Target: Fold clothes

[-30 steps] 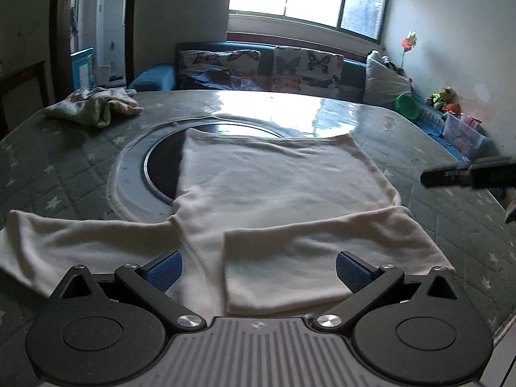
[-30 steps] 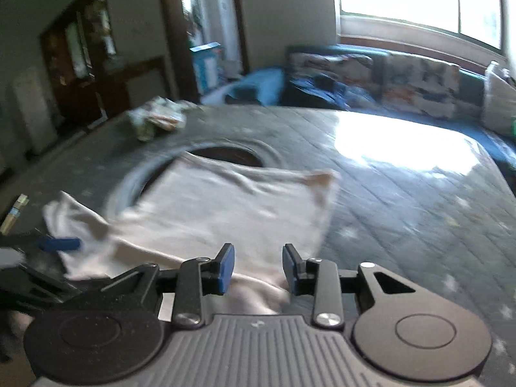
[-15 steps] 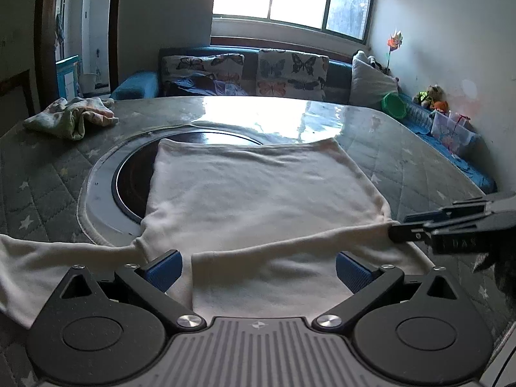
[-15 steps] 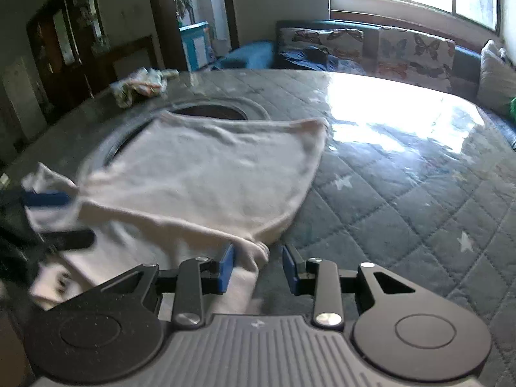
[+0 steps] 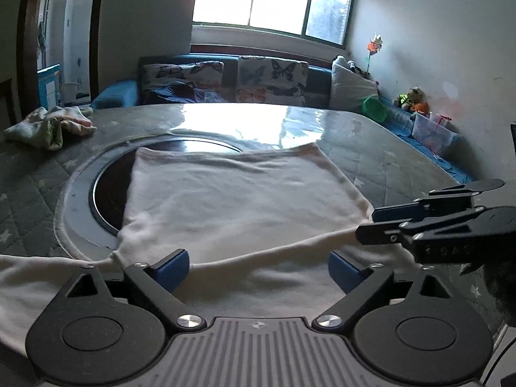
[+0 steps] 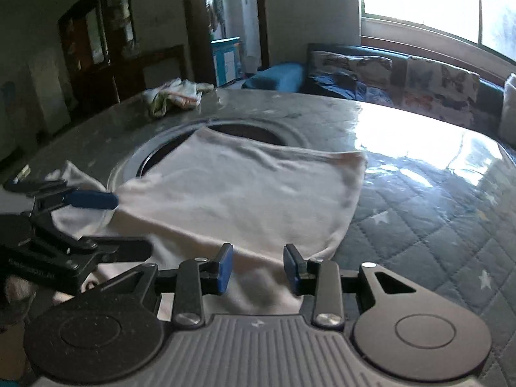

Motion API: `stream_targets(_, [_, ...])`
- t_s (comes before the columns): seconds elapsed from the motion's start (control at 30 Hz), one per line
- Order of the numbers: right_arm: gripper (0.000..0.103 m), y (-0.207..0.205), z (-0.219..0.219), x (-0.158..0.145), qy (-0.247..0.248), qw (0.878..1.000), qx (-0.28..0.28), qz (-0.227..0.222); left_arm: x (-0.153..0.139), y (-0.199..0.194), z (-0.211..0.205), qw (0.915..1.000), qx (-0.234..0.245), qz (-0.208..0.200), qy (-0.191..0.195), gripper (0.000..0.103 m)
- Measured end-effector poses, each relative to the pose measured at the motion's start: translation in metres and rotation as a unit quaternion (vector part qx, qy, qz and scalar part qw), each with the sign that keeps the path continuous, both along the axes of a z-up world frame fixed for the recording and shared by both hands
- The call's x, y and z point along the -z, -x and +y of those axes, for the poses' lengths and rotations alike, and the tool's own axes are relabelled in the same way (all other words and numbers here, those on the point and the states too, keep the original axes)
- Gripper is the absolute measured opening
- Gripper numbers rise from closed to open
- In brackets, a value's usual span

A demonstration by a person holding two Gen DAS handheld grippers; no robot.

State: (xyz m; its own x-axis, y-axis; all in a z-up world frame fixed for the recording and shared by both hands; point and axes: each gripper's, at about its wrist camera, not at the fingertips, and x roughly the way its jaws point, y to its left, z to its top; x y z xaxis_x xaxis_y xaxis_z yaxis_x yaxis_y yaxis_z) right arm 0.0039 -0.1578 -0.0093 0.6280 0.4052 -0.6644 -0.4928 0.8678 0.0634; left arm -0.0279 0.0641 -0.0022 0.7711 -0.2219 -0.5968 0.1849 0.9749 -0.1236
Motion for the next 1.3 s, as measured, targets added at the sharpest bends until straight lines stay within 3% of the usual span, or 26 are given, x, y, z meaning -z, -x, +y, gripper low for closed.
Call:
stream_targets(0.13, [0.034,-0.002,0.001,0.009,0.014,1.0,0.001,0.003,0.009,-0.005,0.008,0.9998,-0.017,0.013,-0.007,0.091])
stream_targets(0.33, [0.042,0.008,0.001,-0.005,0.01,1.0,-0.016,-0.008,0.007,0.006,0.024,0.9992,-0.038,0.009,0.001,0.091])
stream_targets(0.6, [0.048,0.024,0.019,0.006,0.037,0.998,-0.049,-0.001,0.011,0.005,0.027,0.9968,-0.072,0.02,-0.029,0.091])
stream_targets(0.77, [0.057,0.032,0.022,0.001,0.04,0.998,-0.055,-0.012,0.001,0.016,0.022,0.9957,-0.08,0.016,-0.044,0.094])
stream_targets(1.3, [0.065,0.058,0.025,0.003,0.039,0.997,-0.061,-0.012,0.003,0.049,0.016,0.9907,-0.104,0.043,-0.077,0.102])
